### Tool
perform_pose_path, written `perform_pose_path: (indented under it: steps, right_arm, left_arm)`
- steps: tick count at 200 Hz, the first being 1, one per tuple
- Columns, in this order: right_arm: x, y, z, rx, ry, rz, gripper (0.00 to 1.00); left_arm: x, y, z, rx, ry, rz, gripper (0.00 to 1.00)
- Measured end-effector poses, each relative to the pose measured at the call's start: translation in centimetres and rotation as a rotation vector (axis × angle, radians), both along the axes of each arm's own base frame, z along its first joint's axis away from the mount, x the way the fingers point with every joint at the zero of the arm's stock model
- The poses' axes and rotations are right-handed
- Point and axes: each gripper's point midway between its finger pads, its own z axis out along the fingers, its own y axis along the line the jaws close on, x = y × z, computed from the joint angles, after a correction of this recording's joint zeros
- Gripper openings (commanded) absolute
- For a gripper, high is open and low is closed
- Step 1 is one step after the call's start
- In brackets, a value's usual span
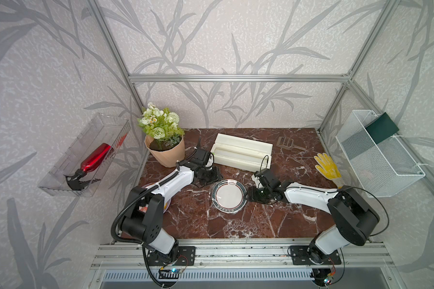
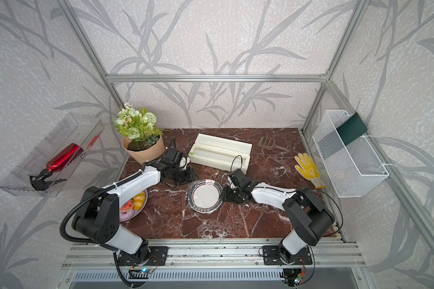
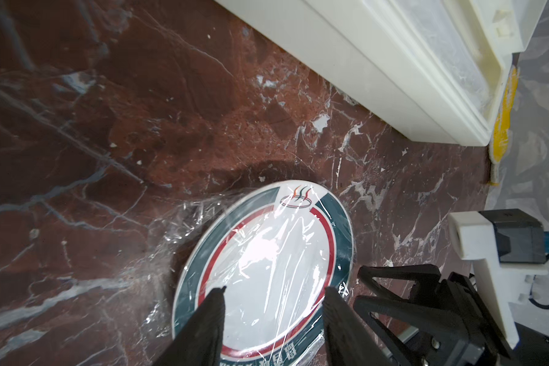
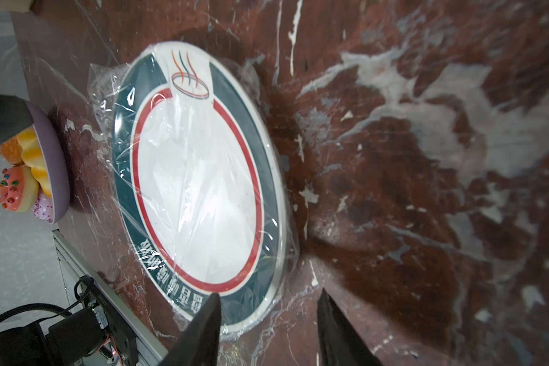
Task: Wrap the plate with plastic wrap
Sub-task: Adjust the plate at the center of the board, then cover the plate with plastic wrap.
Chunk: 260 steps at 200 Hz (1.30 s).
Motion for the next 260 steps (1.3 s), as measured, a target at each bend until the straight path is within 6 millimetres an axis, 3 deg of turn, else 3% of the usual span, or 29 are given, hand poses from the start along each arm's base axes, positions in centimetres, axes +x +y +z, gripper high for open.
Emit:
perform_pose_path:
  steps: [31,105,260]
  right_arm:
    - [-0.1,0.0,-0.2,0.007,0.002,-0.005,0.49]
    - [-0.2,0.6,-0.4,0.025,0.000,0.005,0.48]
    - [-0.1,1.2,-1.4,0.025,0.001,0.028,0.44]
  left_arm:
    - [0.3,-0.9,-1.6,0.017,0.034,-0.034,0.49]
    - [-0.3,0.9,-5.4,0.139,0.124,0.000,0.45]
    - [-0.2,3.0,-5.0,0.247,0.093,0.034,0.44]
